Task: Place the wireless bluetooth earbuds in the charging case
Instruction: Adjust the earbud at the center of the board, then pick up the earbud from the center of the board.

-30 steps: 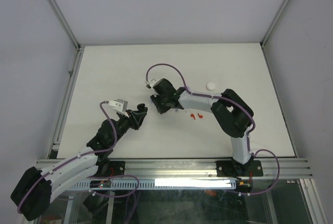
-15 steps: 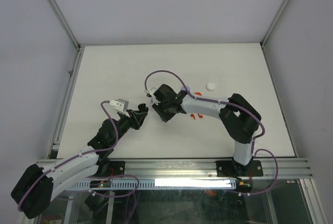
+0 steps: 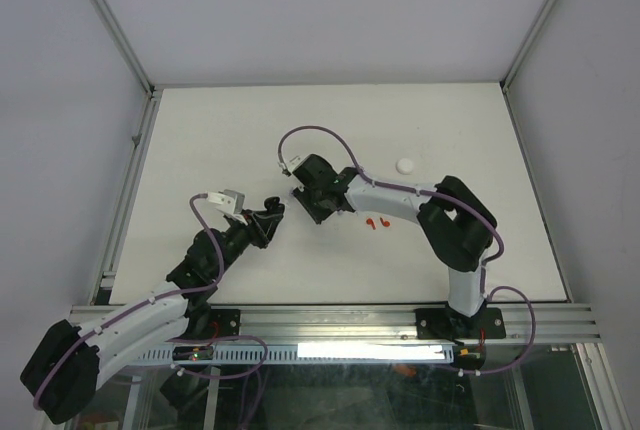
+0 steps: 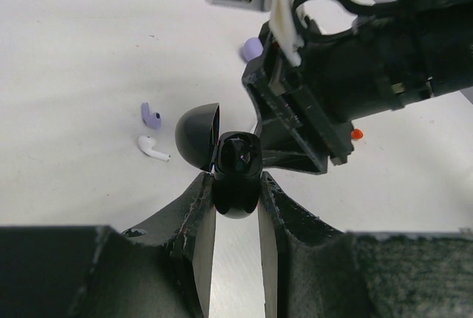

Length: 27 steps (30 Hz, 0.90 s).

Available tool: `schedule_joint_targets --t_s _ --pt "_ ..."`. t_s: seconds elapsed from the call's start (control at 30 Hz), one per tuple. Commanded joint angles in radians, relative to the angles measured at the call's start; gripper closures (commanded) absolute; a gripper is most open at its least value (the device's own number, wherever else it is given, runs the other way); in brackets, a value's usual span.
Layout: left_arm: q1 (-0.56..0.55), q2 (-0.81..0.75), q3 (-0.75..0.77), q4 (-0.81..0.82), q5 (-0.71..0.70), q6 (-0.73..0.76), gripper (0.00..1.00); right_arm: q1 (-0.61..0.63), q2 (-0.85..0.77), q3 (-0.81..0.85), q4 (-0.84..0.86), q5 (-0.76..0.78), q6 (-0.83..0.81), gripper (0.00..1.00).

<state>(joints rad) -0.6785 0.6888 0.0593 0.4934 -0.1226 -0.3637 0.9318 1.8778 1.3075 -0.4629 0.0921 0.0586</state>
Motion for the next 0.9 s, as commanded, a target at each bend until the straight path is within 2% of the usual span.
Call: schedule_joint_targets --t_s 0.0,0.6,0.87 --pt "0.011 -0.023 0.016 0.031 0.011 -0.007 1.00 -0.008 0.032 0.055 0.014 0.027 -0.006 0.68" --pt "0.012 -0.011 0.009 0.057 0.038 -0.009 1.00 -0.013 0.089 0.063 -0.008 0.020 -0.030 0.69" --pt "0.011 0.003 -0.012 0.120 0.062 -0.010 1.00 -0.013 0.072 0.057 -0.011 0.044 -0.040 0.81"
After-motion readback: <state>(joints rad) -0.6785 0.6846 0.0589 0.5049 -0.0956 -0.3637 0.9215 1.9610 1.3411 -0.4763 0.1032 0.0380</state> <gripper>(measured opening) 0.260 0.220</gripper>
